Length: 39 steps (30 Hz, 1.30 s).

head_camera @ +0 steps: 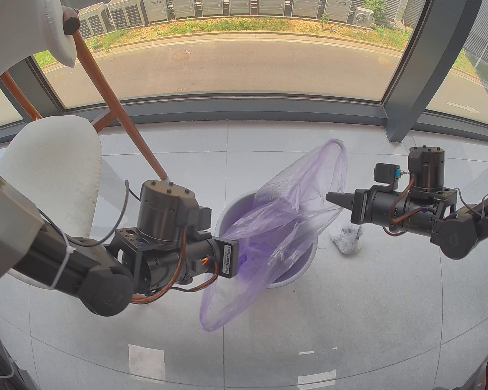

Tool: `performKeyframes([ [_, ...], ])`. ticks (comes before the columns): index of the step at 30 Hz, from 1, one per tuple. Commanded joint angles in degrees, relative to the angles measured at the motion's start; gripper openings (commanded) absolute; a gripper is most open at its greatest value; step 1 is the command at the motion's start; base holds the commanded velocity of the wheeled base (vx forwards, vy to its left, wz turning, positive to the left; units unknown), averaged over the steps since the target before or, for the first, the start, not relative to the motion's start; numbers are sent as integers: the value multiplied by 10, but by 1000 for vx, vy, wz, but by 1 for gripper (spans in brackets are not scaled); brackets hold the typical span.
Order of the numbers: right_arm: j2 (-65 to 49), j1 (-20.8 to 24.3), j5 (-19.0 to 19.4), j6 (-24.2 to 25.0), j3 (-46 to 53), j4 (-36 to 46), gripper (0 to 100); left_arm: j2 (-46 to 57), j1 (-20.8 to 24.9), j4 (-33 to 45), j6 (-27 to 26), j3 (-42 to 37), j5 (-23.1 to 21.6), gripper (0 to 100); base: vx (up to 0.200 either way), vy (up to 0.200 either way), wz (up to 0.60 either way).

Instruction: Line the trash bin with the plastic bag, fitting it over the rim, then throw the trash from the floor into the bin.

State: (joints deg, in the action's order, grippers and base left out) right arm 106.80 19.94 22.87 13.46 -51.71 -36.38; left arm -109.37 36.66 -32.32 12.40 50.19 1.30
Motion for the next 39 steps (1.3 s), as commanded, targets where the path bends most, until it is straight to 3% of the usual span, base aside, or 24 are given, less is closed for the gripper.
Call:
performKeyframes([
  [1, -26, -3, 9, -2, 53, -19, 0, 36, -12, 0, 2, -11, 3, 0, 0, 0, 0],
  [13, -21, -3, 9, -3, 86, -37, 0, 31, -3, 0, -2, -19, 34, 0, 200, 0, 0],
  [21, 2, -8, 9, -2, 56, -37, 0, 17, -4, 4, 3, 8, 53, 0, 0, 0, 0],
  [27, 50, -12, 9, 0, -19, -30, 0, -27, -23, 6, 25, 62, 53, 0, 0, 0, 0],
  [34, 91, -23, 9, 2, -52, -30, 0, -74, -27, 51, 105, 141, 57, 0, 0, 0, 0],
  [39, 69, -24, 12, 1, -3, -29, 0, -95, -40, 69, 105, 171, 79, 0, 0, 0, 0],
])
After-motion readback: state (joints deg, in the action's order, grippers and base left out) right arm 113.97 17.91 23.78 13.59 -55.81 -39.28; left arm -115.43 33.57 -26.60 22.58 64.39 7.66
